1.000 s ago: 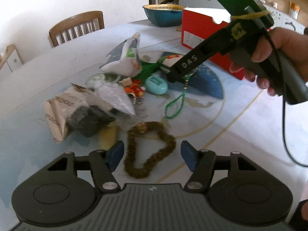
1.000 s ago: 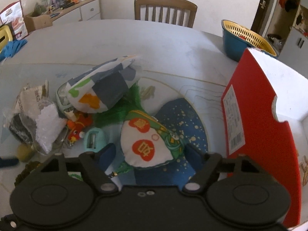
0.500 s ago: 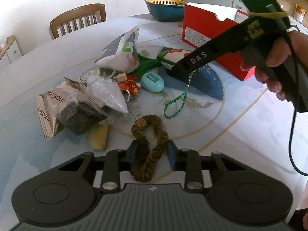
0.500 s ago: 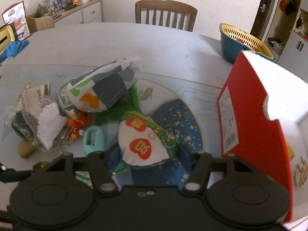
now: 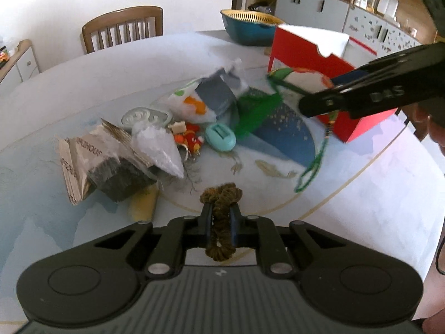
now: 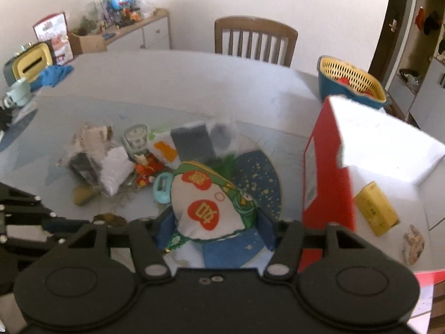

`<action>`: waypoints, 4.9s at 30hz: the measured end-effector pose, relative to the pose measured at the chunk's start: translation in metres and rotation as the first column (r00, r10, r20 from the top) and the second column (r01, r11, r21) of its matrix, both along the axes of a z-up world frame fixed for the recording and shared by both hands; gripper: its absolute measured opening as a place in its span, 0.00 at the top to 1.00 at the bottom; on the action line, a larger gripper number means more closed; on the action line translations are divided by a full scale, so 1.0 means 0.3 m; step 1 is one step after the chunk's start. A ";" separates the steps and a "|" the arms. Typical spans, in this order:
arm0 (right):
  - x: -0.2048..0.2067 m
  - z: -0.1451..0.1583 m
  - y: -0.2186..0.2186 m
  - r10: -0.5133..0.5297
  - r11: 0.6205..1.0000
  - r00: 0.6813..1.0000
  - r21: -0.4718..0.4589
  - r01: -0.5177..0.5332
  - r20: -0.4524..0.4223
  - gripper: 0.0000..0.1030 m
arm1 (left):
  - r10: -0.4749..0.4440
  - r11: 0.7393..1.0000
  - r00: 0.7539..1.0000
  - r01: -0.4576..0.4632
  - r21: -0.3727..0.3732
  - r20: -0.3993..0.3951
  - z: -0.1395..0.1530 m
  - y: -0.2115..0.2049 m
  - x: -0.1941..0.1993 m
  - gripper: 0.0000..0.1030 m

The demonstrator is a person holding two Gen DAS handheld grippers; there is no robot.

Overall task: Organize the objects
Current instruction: 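Lift and carry the bracelet and the flowered pouch over the red box with both tools, then release the bracelet from the left tool while the right tool drops the pouch into the box, then withdraw both open tools from the red box back over the table pile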

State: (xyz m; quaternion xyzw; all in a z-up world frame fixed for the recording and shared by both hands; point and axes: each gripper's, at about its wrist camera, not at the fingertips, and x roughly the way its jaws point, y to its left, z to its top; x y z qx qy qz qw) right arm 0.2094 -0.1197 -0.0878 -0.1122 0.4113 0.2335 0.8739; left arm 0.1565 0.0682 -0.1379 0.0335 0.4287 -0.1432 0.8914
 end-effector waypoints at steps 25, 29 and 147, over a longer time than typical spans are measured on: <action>0.028 0.293 -0.311 -0.009 0.999 0.990 0.036 0.004 0.138 0.42 | -0.045 0.999 0.999 0.045 -0.001 -0.021 0.108 -0.113 0.055 0.86; 0.049 0.299 -0.353 -0.017 0.999 0.991 0.048 0.011 0.134 0.42 | -0.017 1.000 0.999 0.018 0.016 -0.046 0.070 -0.126 0.040 0.57; 0.368 0.056 -0.897 -0.074 0.997 0.993 0.014 0.075 -0.090 0.23 | -0.144 0.987 0.966 0.157 0.045 -0.215 0.169 -0.993 0.556 0.34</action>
